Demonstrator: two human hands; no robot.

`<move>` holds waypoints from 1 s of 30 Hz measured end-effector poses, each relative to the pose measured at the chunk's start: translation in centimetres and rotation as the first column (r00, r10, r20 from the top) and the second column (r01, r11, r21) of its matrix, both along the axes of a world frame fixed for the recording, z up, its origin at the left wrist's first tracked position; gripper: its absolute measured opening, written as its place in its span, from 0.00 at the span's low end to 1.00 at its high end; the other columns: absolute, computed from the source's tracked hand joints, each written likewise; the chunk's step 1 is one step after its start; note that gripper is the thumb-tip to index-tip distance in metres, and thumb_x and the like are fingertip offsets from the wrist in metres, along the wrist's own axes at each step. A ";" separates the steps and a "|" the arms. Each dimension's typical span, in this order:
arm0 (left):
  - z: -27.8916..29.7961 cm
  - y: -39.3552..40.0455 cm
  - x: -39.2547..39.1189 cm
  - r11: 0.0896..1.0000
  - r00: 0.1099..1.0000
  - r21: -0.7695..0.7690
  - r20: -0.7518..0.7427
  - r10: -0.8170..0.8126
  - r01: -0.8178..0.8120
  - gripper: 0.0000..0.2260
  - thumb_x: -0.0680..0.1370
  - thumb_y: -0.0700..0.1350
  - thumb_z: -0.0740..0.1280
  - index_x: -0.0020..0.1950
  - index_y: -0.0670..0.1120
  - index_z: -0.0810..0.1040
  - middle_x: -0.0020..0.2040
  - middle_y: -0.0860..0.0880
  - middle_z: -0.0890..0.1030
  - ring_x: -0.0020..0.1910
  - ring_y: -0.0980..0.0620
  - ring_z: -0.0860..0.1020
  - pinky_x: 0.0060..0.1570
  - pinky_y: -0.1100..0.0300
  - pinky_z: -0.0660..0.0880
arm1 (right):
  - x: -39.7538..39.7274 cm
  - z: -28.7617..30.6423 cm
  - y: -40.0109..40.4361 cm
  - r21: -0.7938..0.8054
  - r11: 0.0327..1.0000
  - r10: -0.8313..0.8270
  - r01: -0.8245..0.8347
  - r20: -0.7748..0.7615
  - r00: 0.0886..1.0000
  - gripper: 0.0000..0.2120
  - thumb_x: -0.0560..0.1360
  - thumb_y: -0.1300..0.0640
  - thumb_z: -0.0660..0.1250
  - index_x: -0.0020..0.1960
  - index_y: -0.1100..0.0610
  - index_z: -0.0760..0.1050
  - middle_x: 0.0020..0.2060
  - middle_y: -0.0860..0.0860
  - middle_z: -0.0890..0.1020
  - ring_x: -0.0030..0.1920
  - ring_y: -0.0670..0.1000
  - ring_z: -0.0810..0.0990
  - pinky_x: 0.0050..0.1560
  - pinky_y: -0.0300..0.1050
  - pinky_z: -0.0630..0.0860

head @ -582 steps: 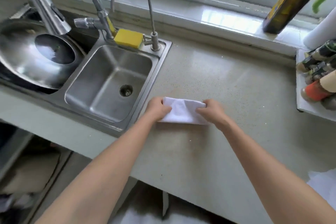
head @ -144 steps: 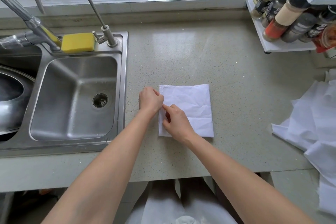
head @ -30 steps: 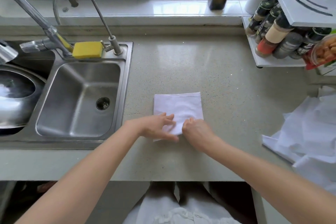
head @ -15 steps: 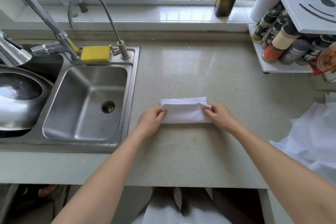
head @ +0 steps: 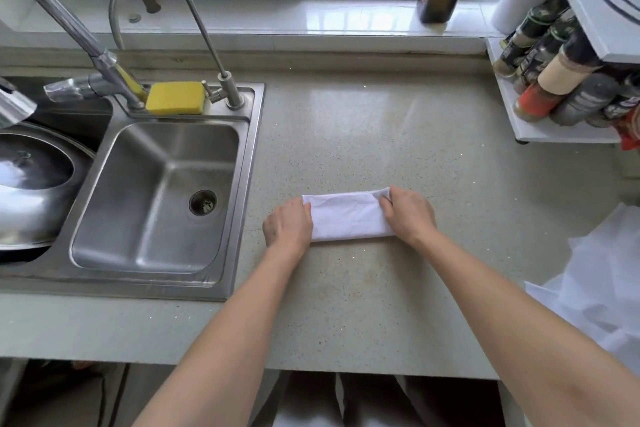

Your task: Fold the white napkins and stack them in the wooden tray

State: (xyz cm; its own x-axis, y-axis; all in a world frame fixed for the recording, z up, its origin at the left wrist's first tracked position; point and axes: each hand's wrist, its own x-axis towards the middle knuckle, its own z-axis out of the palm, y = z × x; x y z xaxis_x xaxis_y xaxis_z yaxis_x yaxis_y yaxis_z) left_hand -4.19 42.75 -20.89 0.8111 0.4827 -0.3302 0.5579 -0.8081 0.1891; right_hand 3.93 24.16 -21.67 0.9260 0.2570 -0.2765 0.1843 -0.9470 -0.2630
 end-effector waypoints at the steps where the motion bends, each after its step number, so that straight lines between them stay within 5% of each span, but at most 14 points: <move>1: 0.0 -0.1 0.1 1.000 1.000 0.013 -0.008 -0.001 0.001 0.17 0.84 0.50 0.51 0.59 0.44 0.76 0.55 0.42 0.80 0.54 0.42 0.78 0.46 0.54 0.71 | 0.0 0.0 0.0 0.011 1.000 -0.014 0.015 -0.006 1.000 0.14 0.81 0.51 0.54 0.54 0.58 0.75 0.51 0.59 0.81 0.51 0.60 0.78 0.44 0.49 0.69; 7: -0.1 -0.5 0.7 1.000 1.000 0.010 -0.004 0.023 -0.023 0.15 0.83 0.47 0.52 0.57 0.43 0.76 0.54 0.41 0.81 0.53 0.40 0.78 0.46 0.54 0.71 | 0.1 -0.3 -0.2 0.089 0.994 -0.062 0.061 0.008 0.998 0.12 0.81 0.52 0.57 0.41 0.57 0.66 0.41 0.57 0.78 0.40 0.56 0.71 0.38 0.46 0.63; 13: -0.1 -0.5 0.7 0.999 0.999 -0.016 -0.005 0.042 -0.042 0.14 0.83 0.47 0.52 0.55 0.44 0.76 0.52 0.42 0.81 0.52 0.41 0.78 0.46 0.54 0.72 | -0.6 -0.2 0.0 0.174 0.970 -0.193 0.169 0.132 0.972 0.08 0.78 0.53 0.64 0.47 0.58 0.70 0.44 0.58 0.79 0.43 0.59 0.77 0.38 0.48 0.70; 15: -0.2 -0.4 0.7 0.999 0.999 -0.016 -0.004 0.044 -0.045 0.14 0.83 0.47 0.53 0.54 0.44 0.77 0.52 0.42 0.81 0.51 0.41 0.78 0.45 0.54 0.72 | -1.8 -0.3 0.1 0.198 0.978 -0.144 0.070 0.393 0.908 0.12 0.74 0.57 0.68 0.55 0.59 0.72 0.51 0.57 0.78 0.50 0.57 0.76 0.46 0.52 0.74; 17: -0.2 -0.4 0.8 0.999 0.999 -0.009 0.010 0.048 -0.048 0.14 0.83 0.47 0.53 0.54 0.44 0.77 0.51 0.43 0.81 0.51 0.41 0.78 0.45 0.54 0.72 | -3.2 -1.1 0.6 0.172 0.976 0.025 -0.133 0.516 0.856 0.18 0.76 0.57 0.64 0.65 0.61 0.71 0.63 0.57 0.76 0.63 0.56 0.71 0.62 0.52 0.67; 21: -0.4 -0.3 0.7 0.999 0.999 -0.001 0.016 0.034 -0.034 0.14 0.83 0.48 0.53 0.53 0.45 0.77 0.50 0.43 0.81 0.50 0.41 0.78 0.43 0.55 0.71 | -5.0 -3.6 1.2 0.074 0.945 0.295 -0.317 0.219 0.930 0.27 0.80 0.48 0.46 0.77 0.57 0.52 0.76 0.51 0.56 0.77 0.51 0.53 0.75 0.47 0.43; 26: 0.2 0.0 0.3 0.999 0.997 -0.012 0.065 0.036 -0.035 0.12 0.82 0.48 0.54 0.54 0.47 0.76 0.53 0.45 0.81 0.51 0.43 0.78 0.44 0.55 0.70 | -5.0 -4.1 1.1 0.008 0.948 0.314 -0.318 0.133 0.940 0.28 0.79 0.44 0.39 0.77 0.53 0.42 0.76 0.47 0.45 0.77 0.48 0.42 0.74 0.44 0.35; 28: -0.2 -0.2 -0.6 0.994 0.960 0.092 0.266 -0.088 0.065 0.13 0.81 0.46 0.58 0.63 0.48 0.74 0.62 0.46 0.76 0.61 0.45 0.74 0.54 0.53 0.71 | -5.0 -3.9 1.3 0.007 0.948 0.315 -0.317 0.109 0.943 0.29 0.78 0.43 0.36 0.77 0.52 0.39 0.76 0.46 0.42 0.76 0.48 0.39 0.73 0.44 0.34; 30: -0.8 -1.0 -0.9 0.941 0.854 0.170 0.398 -0.336 0.291 0.20 0.79 0.43 0.57 0.72 0.46 0.68 0.72 0.44 0.68 0.72 0.42 0.65 0.69 0.49 0.61 | -5.0 -3.6 1.4 0.000 0.948 0.318 -0.319 0.082 0.945 0.30 0.77 0.42 0.33 0.76 0.50 0.37 0.75 0.45 0.38 0.75 0.47 0.35 0.73 0.44 0.32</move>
State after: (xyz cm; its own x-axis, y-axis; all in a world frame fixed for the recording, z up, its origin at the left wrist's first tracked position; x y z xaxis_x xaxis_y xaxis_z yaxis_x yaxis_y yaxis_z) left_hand -5.10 41.71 -21.72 0.9756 0.1915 0.1074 0.1590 -0.9537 0.2554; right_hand -1.04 25.53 -25.24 0.8142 0.5451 -0.1997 0.4965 -0.8322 -0.2470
